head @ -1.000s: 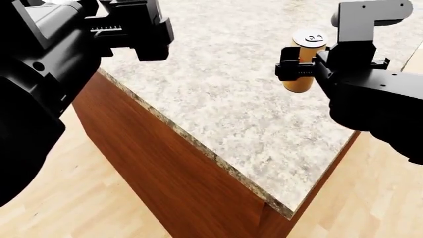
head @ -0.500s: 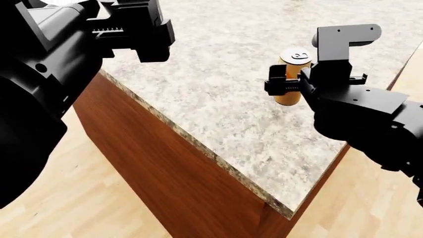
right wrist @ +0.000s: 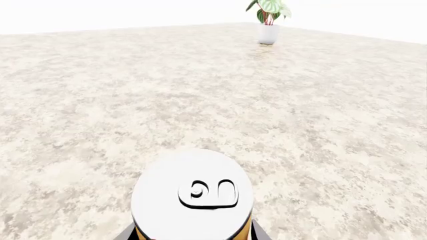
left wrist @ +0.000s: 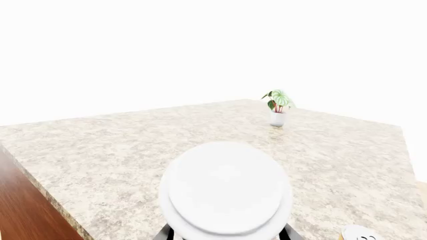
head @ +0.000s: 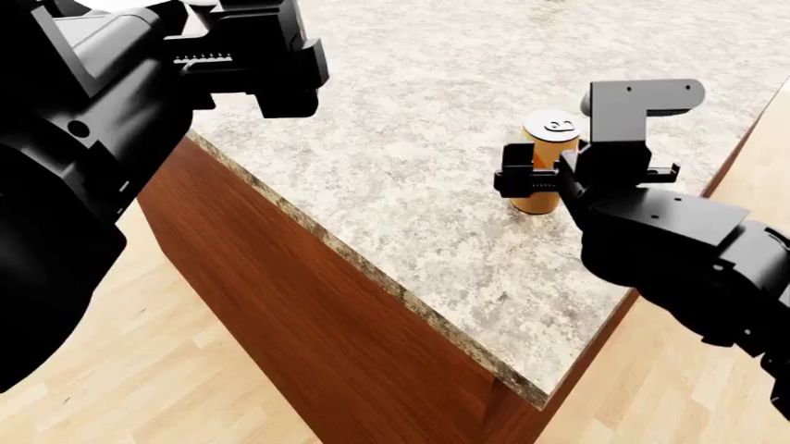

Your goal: Move the drinks to the dining counter.

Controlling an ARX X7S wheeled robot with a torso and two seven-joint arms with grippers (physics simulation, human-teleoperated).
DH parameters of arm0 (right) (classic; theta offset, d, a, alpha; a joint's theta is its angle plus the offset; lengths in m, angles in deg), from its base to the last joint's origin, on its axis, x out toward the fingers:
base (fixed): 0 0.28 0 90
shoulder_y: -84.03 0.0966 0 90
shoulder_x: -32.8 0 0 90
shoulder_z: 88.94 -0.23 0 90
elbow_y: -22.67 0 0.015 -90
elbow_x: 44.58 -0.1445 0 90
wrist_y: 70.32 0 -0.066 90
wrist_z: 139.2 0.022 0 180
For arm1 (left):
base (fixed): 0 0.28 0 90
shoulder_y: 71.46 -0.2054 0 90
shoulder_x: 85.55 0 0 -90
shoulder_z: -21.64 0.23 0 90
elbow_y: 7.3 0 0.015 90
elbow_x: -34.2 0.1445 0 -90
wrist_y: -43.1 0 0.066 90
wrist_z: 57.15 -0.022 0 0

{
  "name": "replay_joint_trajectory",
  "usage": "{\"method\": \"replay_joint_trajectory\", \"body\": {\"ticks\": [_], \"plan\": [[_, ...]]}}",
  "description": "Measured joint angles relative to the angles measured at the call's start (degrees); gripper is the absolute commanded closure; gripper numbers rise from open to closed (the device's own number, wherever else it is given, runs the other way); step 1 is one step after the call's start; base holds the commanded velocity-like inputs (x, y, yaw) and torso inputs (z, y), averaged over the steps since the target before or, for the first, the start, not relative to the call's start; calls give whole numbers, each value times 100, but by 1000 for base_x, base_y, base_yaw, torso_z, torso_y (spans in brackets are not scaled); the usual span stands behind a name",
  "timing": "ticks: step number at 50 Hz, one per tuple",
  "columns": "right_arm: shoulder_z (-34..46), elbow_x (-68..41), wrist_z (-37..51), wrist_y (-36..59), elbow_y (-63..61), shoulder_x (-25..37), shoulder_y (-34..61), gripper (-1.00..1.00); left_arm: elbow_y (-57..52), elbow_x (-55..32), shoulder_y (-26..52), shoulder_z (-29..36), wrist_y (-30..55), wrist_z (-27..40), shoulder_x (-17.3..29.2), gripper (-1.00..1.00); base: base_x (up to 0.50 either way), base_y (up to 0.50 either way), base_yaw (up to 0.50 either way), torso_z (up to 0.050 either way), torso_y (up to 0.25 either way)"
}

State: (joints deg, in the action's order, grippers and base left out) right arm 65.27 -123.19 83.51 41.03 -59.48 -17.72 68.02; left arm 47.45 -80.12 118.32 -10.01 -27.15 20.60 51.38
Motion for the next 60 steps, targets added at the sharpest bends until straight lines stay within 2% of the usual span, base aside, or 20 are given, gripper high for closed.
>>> {"method": "replay_joint_trajectory", "body": {"ticks": [12,13,45,60], "plan": [[-30,50,1,-41,-19,4,-50,100,1,-8,5,1,3,6,-9,100,0,0,0,0,0],[-31,53,-1,-40,-14,1,-48,-100,1,-6,3,1,3,5,-9,100,0,0,0,0,0],[2,190,-13,132,-8,-4,45,-100,-15,36,-44,12,-6,-9,-11,100,0,0,0,0,1],[-197,129,224,504,-608,139,840,-100,-65,42,-74,34,-13,17,-49,100,0,0,0,0,0]]}}
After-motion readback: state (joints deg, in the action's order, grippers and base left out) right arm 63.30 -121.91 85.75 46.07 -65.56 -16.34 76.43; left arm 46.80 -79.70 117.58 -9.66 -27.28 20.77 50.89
